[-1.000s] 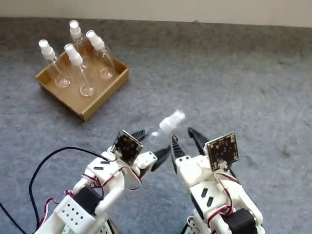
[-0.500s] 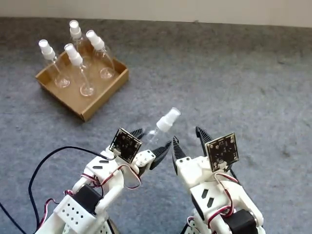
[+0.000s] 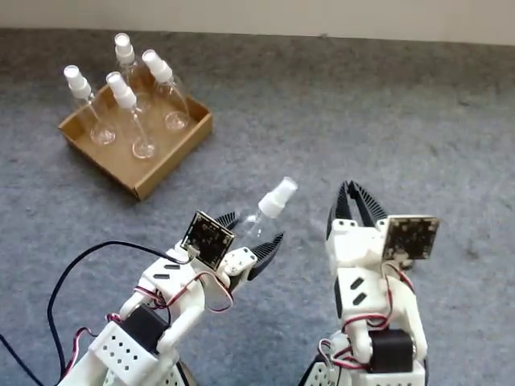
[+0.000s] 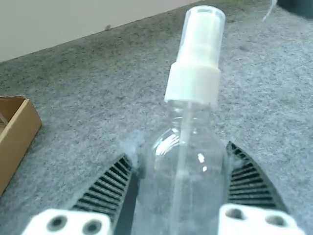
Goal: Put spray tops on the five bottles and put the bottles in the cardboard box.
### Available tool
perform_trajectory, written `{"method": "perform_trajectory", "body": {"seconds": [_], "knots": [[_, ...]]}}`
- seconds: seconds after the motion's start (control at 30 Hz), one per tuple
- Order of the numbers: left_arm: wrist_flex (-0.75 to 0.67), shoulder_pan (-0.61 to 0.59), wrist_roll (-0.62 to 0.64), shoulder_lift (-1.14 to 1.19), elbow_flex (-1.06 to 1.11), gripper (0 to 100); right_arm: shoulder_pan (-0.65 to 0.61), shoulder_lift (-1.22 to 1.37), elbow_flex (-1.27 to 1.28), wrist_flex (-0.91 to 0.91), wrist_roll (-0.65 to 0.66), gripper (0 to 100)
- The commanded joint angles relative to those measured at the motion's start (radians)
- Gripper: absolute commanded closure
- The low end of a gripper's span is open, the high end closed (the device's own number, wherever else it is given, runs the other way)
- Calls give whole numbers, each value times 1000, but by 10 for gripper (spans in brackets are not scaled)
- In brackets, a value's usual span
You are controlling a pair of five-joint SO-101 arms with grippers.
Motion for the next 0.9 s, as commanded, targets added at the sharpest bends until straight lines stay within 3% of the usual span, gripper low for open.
{"method": "perform_trajectory", "body": {"seconds": [0.0,0.17,0.37,0.87], "knots": [[-31,82,11,-13,-13,892,15,-8,67,-127,15,992],[-31,96,11,-13,-12,892,-2,-8,197,-257,74,993],[-31,96,11,-13,5,892,-139,-10,194,-263,149,993],[-31,87,11,-13,8,892,-269,-10,127,-262,155,993]]}}
